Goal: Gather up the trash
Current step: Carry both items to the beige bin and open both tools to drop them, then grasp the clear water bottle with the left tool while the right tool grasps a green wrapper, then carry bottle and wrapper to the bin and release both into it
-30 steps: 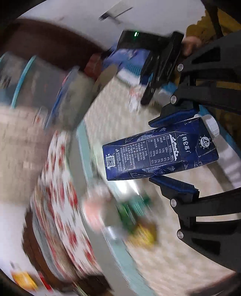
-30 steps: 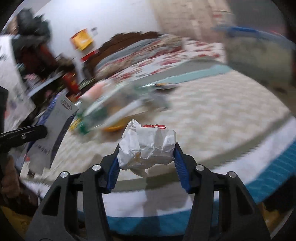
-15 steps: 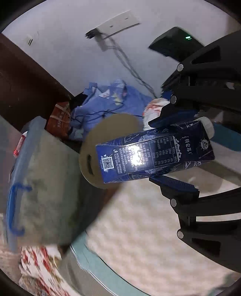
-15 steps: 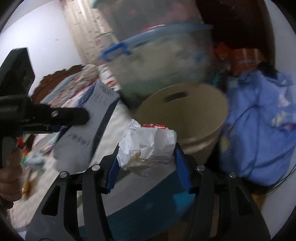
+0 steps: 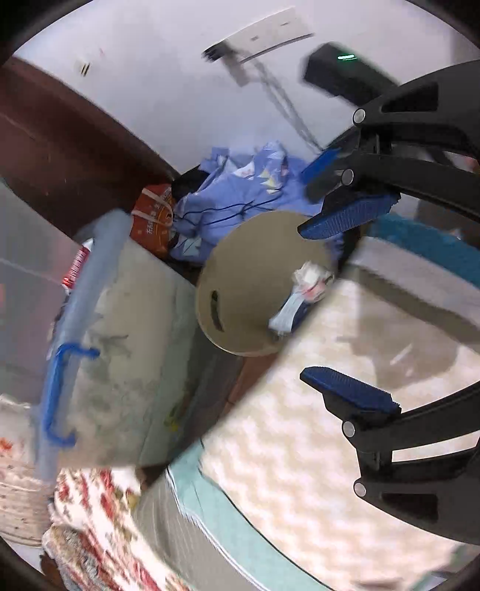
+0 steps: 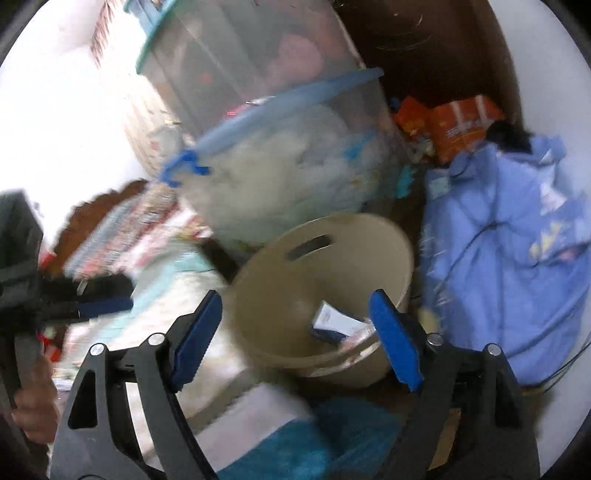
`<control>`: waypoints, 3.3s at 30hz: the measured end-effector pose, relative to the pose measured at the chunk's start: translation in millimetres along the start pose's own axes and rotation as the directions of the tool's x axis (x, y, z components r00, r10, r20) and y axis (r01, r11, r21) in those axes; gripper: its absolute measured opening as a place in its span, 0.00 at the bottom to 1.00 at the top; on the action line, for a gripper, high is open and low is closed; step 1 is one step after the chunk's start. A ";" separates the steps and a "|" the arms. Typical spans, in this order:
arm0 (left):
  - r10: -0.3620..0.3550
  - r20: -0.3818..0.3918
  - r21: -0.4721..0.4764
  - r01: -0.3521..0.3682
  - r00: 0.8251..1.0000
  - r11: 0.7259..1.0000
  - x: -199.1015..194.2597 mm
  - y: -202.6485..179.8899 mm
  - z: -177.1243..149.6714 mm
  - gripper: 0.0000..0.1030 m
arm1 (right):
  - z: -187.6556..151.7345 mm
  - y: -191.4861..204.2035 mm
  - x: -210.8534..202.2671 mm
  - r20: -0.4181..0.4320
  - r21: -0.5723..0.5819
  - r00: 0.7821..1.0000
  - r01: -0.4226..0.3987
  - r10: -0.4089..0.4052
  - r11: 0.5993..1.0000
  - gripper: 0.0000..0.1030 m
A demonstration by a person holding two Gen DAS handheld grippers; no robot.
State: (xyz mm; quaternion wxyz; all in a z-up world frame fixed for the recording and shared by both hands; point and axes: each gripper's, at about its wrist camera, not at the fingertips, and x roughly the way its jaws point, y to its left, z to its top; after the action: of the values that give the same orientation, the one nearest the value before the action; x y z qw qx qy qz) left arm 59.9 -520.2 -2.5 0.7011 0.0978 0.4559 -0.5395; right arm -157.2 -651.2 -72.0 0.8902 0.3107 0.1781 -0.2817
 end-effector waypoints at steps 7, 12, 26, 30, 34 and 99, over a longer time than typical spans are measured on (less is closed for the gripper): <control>0.105 0.037 0.056 -0.107 0.994 0.993 -119.3 35.0 -117.9 0.66 | -31.4 76.8 2.4 -0.153 -0.037 0.961 -0.236 0.228 0.971 0.55; 0.340 0.204 0.001 -0.348 0.918 0.938 -216.7 82.7 -172.9 0.79 | -64.4 162.4 11.8 -0.291 -0.106 0.887 -0.404 0.360 0.909 0.56; 0.490 0.134 0.019 -0.497 0.861 0.868 -225.7 184.4 -231.0 0.85 | -166.2 327.5 22.8 -0.487 -0.544 0.845 -0.490 0.219 0.681 0.57; 0.452 0.074 0.009 -0.453 0.889 0.891 -211.9 192.7 -233.6 0.87 | -166.8 340.7 26.0 -0.479 -0.542 0.855 -0.467 0.200 0.698 0.57; 0.503 0.082 0.043 -0.507 0.861 0.861 -214.6 187.0 -243.4 0.62 | -168.5 357.8 18.2 -0.479 -0.548 0.844 -0.501 0.239 0.670 0.57; 0.128 -0.002 0.185 -0.125 0.992 0.975 50.6 -21.8 12.0 0.67 | 22.9 -31.9 47.2 -0.045 0.192 0.994 -0.090 0.101 0.977 0.97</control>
State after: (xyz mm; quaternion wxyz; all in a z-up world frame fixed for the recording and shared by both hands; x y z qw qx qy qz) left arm 48.0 -570.1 -25.7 0.7187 0.1948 0.4019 -0.5330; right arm -136.7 -705.3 -92.6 0.8638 0.4099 0.1594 -0.2458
